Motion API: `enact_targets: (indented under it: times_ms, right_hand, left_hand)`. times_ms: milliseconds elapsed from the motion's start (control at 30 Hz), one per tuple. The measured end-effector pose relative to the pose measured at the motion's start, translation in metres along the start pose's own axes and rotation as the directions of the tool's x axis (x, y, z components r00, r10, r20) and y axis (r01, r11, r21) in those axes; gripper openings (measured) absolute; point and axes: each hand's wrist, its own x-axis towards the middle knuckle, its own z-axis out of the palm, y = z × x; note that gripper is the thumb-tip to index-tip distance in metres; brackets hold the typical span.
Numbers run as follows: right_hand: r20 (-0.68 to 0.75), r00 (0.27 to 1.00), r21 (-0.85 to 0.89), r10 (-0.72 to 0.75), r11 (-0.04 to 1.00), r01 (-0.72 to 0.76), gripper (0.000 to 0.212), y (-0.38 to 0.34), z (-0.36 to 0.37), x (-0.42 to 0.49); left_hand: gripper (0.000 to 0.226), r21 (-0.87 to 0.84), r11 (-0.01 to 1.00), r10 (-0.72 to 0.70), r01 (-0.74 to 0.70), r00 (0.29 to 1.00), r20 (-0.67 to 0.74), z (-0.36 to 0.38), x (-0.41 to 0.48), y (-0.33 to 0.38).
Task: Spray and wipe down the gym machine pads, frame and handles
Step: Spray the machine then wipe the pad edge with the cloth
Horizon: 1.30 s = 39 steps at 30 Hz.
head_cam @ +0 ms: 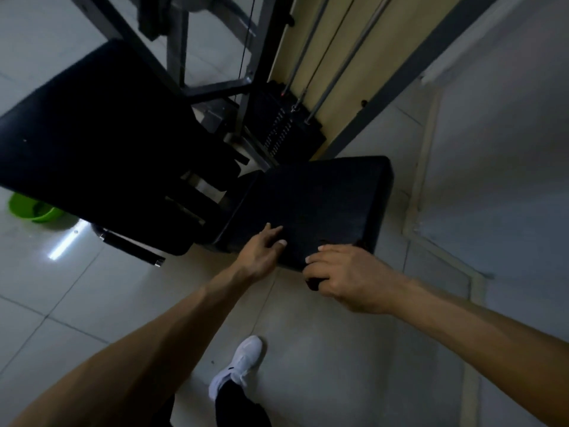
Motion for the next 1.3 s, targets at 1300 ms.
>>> enact_targets:
  times_ms: [1300]
  right_hand:
    - [0.048, 0.886, 0.194, 0.461, 0.866, -0.460, 0.042, 0.105, -0.023, 0.010]
  left_hand:
    - [0.042, -0.017, 0.995, -0.102, 0.101, 0.987, -0.126, 0.014, 0.020, 0.035]
